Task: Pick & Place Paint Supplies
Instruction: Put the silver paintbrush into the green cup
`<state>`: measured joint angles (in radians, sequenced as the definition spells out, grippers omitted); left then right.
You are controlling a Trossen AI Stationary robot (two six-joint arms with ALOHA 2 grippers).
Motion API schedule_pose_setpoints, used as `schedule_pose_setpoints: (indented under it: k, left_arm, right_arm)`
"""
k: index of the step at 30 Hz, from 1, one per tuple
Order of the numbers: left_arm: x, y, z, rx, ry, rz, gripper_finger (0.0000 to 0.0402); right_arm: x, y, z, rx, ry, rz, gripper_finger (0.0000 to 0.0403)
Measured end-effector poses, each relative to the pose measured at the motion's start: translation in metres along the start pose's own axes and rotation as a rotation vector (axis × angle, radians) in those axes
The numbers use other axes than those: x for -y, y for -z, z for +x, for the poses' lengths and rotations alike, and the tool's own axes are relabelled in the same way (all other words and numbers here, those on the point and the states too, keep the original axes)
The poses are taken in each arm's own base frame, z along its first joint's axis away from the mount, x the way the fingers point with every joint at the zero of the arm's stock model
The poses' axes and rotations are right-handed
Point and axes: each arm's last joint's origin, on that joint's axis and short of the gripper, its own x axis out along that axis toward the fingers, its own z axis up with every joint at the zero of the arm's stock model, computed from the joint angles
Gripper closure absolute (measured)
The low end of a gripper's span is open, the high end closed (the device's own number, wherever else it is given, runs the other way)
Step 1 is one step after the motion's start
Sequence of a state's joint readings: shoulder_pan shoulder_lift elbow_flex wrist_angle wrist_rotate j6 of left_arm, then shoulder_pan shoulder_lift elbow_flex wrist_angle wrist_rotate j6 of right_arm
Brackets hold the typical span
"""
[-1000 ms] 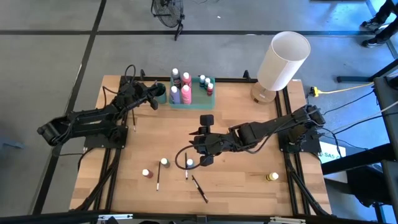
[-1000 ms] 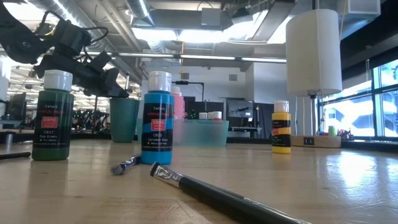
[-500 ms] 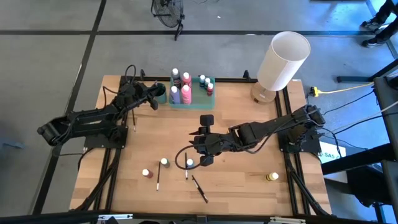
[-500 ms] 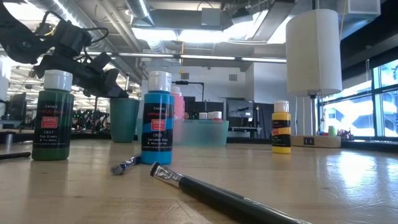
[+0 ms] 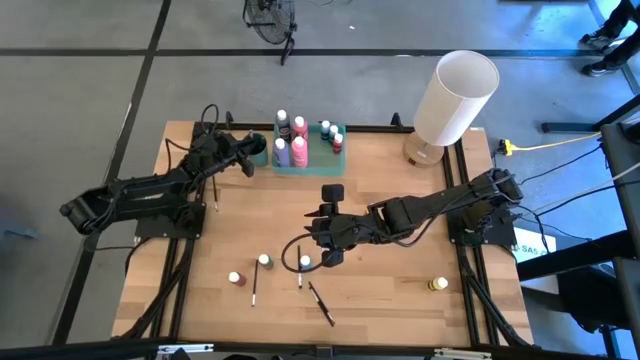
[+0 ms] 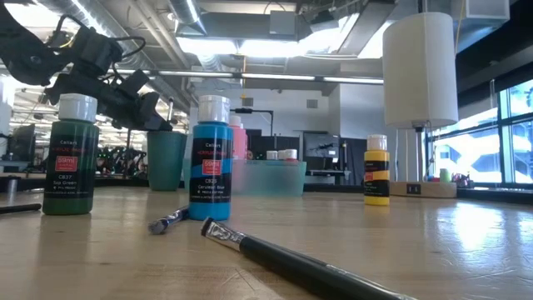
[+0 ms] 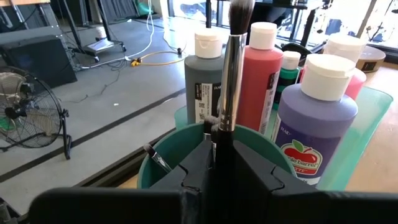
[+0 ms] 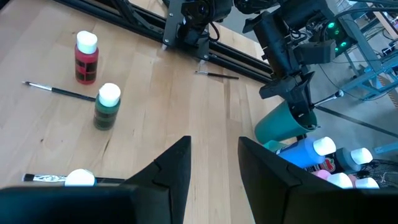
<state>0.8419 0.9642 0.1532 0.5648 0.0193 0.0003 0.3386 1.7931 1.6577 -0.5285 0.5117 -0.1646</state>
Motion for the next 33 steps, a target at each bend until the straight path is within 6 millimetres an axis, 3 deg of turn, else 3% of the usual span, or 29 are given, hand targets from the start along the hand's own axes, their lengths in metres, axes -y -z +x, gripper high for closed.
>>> schedule_pose_setpoints:
  k: [6,23,33]
  left_arm:
    - [0.0001,-0.0003,0.0,0.003,0.001,-0.022,0.0346]
    - [0.0001,-0.0008,0.0,0.008,0.0,-0.032,0.0279]
    - [0.0001,-0.0007,0.0,0.008,0.0,-0.013,0.026]
  right_arm:
    - [0.0,0.0,0.0,0.0,0.0,0.0,0.0268]
    - [0.0049,0.0024,0.003,-0.018,-0.004,0.021,0.0268]
    - [0.0048,0.0024,0.0033,-0.014,-0.031,0.022,0.0268]
